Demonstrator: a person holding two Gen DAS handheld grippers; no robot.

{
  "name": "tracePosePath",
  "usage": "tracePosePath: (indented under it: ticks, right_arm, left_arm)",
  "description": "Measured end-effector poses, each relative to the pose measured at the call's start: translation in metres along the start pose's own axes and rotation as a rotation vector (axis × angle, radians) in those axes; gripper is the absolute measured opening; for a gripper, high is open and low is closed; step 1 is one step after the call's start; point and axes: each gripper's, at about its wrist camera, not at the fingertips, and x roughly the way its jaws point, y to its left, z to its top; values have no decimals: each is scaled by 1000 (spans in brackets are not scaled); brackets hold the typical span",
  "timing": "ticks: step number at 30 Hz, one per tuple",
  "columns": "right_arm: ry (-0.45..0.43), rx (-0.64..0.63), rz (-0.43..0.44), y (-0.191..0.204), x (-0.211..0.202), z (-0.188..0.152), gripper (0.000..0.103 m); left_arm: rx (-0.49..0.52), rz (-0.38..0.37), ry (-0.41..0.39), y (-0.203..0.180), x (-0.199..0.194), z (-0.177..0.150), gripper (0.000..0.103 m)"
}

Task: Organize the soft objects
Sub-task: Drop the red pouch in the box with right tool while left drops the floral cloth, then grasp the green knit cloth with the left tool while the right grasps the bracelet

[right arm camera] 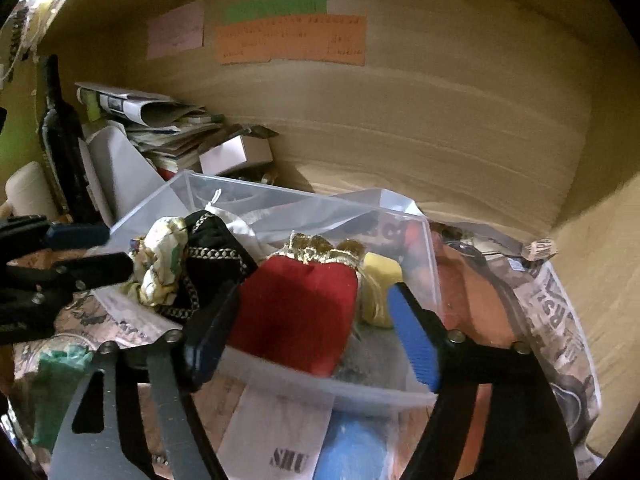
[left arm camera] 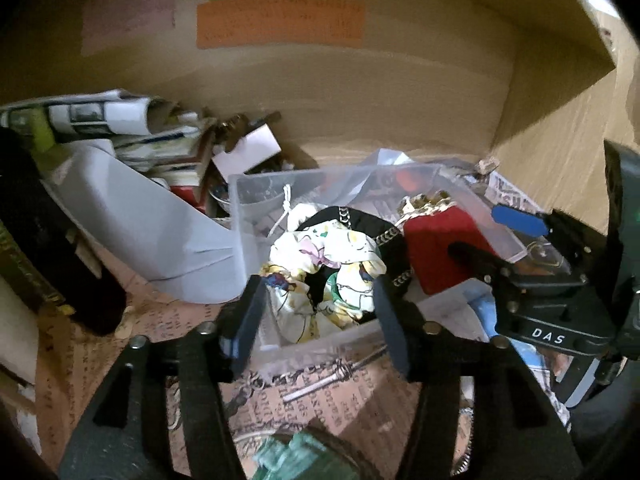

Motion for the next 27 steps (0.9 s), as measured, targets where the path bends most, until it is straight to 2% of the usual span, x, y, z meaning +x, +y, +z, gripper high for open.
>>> tracePosePath:
  ticks: [6,8,14,27]
  right_arm:
    - [-33,22,31,4,-28,-11,84]
    - [-41,18,50,8,-36,-16,86]
    - [-23,-8,126,30,-51,-37,88]
    - [131,-27,255,67,-38,-83,88]
  left_arm:
    - [-6,11,-66,0,-39,-9,83]
    - [-9,24,-76,1,-48,-14,95]
    - [-2,44,-41,1,-59,-40,98]
    - [-26,30,157,10,-37,-107,98]
